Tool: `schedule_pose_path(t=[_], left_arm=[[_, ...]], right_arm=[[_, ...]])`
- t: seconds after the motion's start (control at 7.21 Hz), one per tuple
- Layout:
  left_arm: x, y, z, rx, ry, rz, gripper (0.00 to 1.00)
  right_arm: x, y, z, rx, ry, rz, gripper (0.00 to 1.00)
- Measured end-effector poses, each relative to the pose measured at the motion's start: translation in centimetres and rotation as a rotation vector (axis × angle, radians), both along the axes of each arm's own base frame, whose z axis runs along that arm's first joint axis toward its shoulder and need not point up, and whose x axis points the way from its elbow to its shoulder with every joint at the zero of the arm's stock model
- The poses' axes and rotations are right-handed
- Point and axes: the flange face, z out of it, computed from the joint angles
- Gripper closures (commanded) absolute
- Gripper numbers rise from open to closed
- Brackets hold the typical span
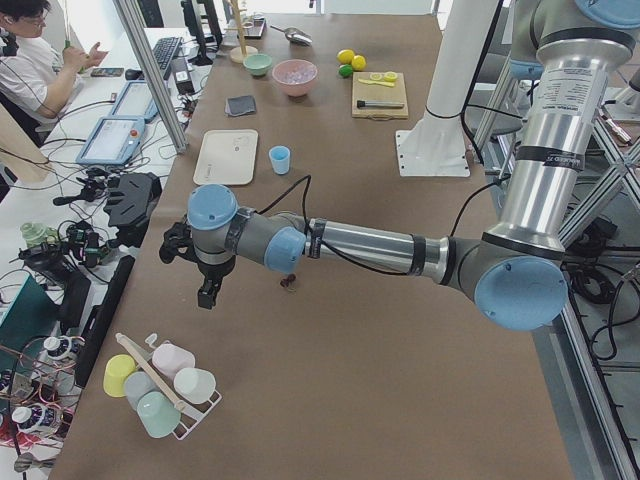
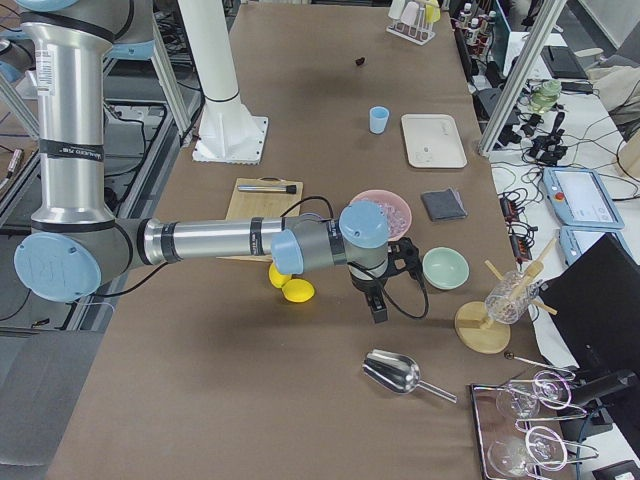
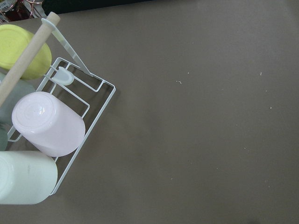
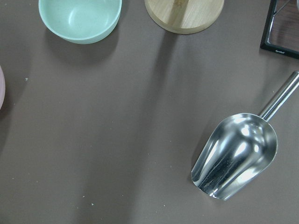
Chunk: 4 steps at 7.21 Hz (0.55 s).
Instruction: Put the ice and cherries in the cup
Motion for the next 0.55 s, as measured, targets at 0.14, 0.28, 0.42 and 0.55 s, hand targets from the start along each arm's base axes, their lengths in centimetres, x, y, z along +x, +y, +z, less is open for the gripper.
schedule_pose_path(t=[0.14,0.28,0.42,0.55], left_arm=[[0.00,0.12,-0.22,0.004,0.001,0.000,0.02],[-0.01,0.34,-0.68,0.013,0.001,-0.001,0.02],[-0.01,0.48,-0.95,0.018,0.002,-0.001,0.02],[-0.01,0.51,-1.12,0.021,0.002,-0.001,0.02]], right_arm=[[0.07,0.09,0.13,-0.005,0.001,0.002,0.01],[0.08,0.16,0.15,-0.009,-0.002,0.004,0.01],[0.07,0.15,0.21,-0.015,-0.003,0.007,0.01],[0.07,0.19,0.28,-0.019,-0.004,0.009,0.02]])
